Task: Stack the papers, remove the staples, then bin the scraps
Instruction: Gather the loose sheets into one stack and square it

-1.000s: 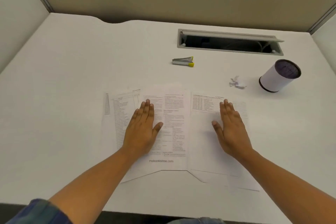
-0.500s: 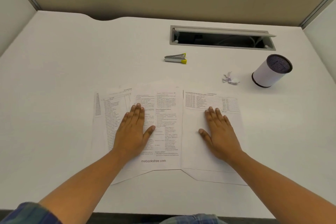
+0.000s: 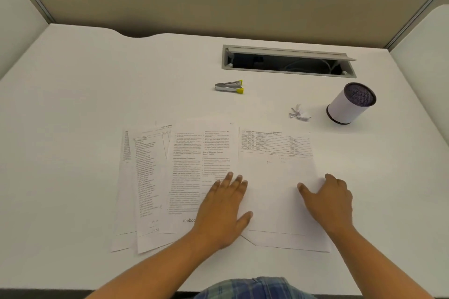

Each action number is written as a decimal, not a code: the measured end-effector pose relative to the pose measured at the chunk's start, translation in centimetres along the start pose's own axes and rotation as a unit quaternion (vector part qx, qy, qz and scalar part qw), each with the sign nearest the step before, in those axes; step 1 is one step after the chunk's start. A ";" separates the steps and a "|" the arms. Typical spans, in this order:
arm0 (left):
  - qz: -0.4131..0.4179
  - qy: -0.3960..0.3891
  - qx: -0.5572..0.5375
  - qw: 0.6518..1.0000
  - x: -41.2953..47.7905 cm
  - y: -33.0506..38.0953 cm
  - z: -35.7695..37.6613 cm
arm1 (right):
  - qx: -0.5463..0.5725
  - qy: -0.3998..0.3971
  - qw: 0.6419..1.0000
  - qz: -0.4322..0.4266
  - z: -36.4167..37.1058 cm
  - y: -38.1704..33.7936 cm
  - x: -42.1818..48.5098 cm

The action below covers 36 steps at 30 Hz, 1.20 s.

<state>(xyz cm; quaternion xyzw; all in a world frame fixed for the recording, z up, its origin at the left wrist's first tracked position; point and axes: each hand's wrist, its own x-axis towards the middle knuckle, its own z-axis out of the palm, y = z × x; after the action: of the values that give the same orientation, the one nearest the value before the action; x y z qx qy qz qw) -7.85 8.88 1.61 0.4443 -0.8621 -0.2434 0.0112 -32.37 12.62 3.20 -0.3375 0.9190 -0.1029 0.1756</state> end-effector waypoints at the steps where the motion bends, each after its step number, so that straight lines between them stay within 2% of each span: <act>1: 0.004 -0.017 0.018 1.000 0.2 0.1 0.4 | -0.003 -0.005 1.000 0.005 0.0 0.0 0.1; 4: 0.006 -0.046 0.049 0.998 0.4 0.3 1.0 | 0.040 -0.021 0.999 0.030 0.1 -0.2 0.4; 10: 0.006 -0.054 0.051 0.997 0.5 0.3 0.9 | 0.135 -0.059 0.986 0.083 0.1 -0.7 0.7; 15: 0.000 -0.057 0.042 0.998 0.5 0.4 0.8 | 0.025 -0.014 0.999 0.040 0.0 -0.3 0.9; 17: -0.002 -0.057 0.040 0.998 0.5 0.4 0.8 | 0.030 -0.027 0.998 0.051 -0.1 -0.5 0.9; 21: -0.005 -0.058 0.039 0.998 0.6 0.7 0.8 | 0.130 -0.072 0.984 0.094 -0.1 -0.9 1.5; 25: -0.009 -0.055 0.036 0.998 0.7 0.7 0.9 | 0.321 -0.132 0.930 0.120 -0.5 -1.3 1.3; 28: -0.014 -0.051 0.009 0.999 0.5 0.5 0.4 | 0.330 -0.120 0.934 0.069 -0.9 -1.4 0.3; 30: -0.042 -0.011 -0.042 0.998 0.2 0.1 -0.4 | 0.319 -0.096 0.942 0.034 -1.2 -1.2 -0.2; 32: -0.112 0.076 -0.089 0.987 -0.3 -0.8 -1.7 | 0.320 -0.085 0.943 0.009 -1.7 -0.7 -0.7; 34: -0.199 0.166 -0.081 0.963 -0.9 -2.7 -3.2 | 0.327 -0.072 0.942 -0.009 -2.2 -0.2 -0.8; 36: -0.278 0.192 -0.033 0.941 -1.4 -5.0 -4.4 | 0.352 -0.060 0.934 -0.011 -2.5 0.5 -0.7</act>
<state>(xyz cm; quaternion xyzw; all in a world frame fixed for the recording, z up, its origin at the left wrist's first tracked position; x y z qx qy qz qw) -2.18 5.76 3.62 0.7041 -0.6770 -0.1754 0.1227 -33.14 13.60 5.57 -0.2699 0.8079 -0.4014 0.3366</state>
